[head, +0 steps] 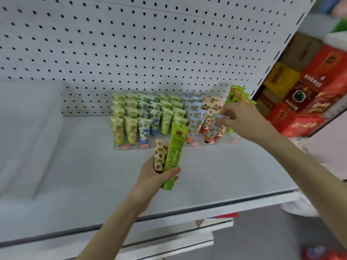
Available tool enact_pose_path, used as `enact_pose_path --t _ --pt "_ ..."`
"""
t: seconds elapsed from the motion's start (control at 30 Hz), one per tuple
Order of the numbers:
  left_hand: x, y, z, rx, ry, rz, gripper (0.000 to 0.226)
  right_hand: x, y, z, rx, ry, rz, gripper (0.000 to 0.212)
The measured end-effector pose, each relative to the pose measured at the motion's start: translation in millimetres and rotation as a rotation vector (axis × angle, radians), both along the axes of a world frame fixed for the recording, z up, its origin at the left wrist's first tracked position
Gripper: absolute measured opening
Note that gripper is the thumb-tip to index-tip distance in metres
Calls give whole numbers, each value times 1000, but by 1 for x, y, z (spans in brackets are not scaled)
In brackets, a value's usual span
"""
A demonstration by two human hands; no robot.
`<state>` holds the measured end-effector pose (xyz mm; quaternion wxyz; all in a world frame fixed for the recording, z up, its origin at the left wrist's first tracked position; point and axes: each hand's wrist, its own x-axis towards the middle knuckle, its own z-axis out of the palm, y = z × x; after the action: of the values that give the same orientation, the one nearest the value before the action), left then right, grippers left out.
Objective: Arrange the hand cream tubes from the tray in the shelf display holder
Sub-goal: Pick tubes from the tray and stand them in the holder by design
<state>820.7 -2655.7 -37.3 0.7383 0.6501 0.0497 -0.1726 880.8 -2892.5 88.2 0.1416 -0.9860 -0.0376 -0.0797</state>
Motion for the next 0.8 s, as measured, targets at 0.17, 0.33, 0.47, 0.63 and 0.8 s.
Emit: enact_pose_path --t 0.17,0.33,0.47,0.63,0.8 --pt "-1 -7 -14 129 -34 -11 41 23 -11 -14 -41 -98 48 20" --pt "-3 -9 -17 133 -35 15 40 33 -12 -29 20 -191 100 24" --pt "-5 -8 -18 114 -47 8 45 38 -12 -31 55 -236 129 26" --pt "-8 -9 -21 128 -83 22 41 47 -10 -40 56 -215 101 25" --pt "-9 -10 -19 129 -106 12 42 55 -10 -52 -12 -182 76 23"
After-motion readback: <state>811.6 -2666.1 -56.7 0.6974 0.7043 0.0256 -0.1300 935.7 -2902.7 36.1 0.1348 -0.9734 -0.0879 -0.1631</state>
